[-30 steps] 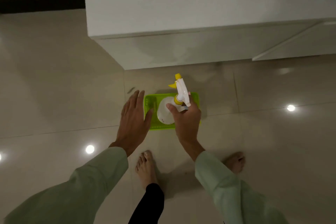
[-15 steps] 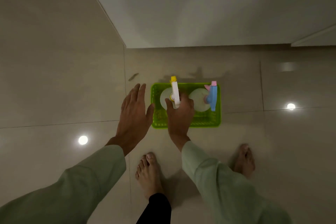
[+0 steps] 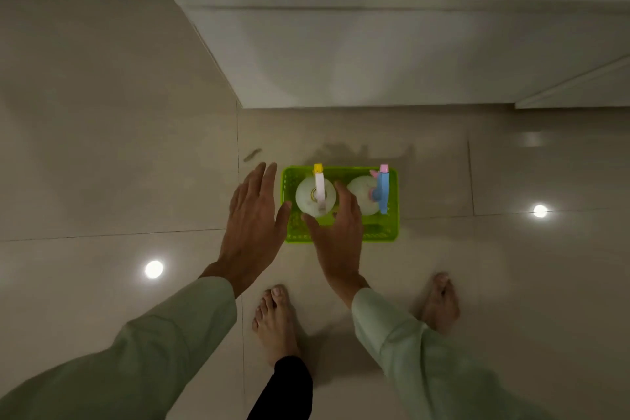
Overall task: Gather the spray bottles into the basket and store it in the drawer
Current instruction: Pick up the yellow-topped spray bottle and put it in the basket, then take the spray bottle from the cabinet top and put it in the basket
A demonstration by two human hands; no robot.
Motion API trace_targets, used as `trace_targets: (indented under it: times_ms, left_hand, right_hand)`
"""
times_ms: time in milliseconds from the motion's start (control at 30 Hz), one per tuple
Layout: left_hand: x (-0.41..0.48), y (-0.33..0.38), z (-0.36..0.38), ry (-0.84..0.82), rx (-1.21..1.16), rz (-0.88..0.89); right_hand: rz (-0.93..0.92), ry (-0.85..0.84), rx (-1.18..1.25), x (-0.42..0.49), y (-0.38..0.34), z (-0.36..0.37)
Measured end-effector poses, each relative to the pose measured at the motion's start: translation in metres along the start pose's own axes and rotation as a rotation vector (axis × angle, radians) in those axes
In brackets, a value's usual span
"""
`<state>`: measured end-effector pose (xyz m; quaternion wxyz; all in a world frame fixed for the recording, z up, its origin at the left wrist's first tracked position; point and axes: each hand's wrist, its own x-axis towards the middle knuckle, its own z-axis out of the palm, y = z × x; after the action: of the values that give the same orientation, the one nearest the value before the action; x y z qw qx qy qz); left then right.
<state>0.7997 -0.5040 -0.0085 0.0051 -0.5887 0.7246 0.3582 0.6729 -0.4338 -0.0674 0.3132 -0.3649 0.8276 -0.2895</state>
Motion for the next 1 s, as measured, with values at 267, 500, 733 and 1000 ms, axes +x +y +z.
trace_targets:
  times_ms: [267,500,733,1000]
  left_hand:
    - [-0.044,0.081,-0.076,0.101,-0.024,0.046]
    - [-0.079,0.166,-0.149,0.164,-0.008,0.050]
    - [-0.071,0.263,-0.193,0.249,0.026,0.112]
    - [-0.016,0.325,-0.220,0.287,0.010,0.158]
  right_hand:
    - [-0.180,-0.017,0.028,-0.021,-0.079,-0.119]
    - [-0.282,-0.082,0.005,0.004,-0.147,-0.236]
    - [-0.390,-0.095,-0.033,0.051,-0.195,-0.333]
    - [-0.410,-0.121,-0.058,0.112,-0.222,-0.383]
